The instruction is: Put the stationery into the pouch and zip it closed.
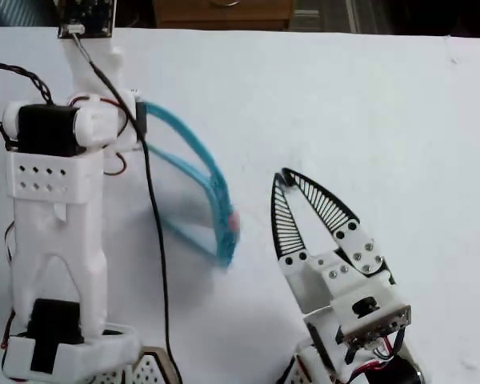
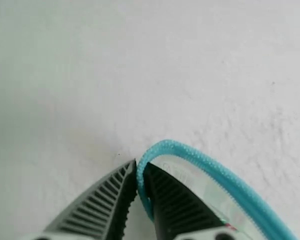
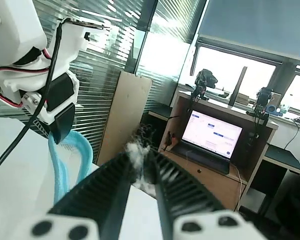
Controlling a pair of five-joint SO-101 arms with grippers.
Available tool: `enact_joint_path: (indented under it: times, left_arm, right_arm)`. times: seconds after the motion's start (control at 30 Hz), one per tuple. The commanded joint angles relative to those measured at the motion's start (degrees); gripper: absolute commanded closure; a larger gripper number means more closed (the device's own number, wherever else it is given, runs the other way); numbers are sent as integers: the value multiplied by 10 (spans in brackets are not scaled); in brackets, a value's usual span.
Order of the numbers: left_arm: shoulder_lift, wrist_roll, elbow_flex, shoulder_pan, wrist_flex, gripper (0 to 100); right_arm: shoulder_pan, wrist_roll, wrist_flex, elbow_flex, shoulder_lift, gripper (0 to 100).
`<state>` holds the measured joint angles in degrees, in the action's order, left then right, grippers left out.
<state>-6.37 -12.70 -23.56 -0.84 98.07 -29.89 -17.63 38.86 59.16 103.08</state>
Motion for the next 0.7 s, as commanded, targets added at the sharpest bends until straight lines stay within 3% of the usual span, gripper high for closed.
enact_joint_path:
  times: [0.0,0.13,0.33,0.47,0.67]
  left_arm:
    - [4,3,2,5,0,977]
    - [4,3,2,5,0,977]
    - [4,3,2,2,0,977]
    - [7,3,3,0,-6,977]
    - [7,10,3,0,-7,977]
  right_arm:
    - [10,-6,1,-7,0,981]
    - [5,-6,145,-7,0,957]
    - [-28,1,357,5,-1,766]
    - [-29,92,395,57,-1,695]
    - [-80,97,378,75,-31,676]
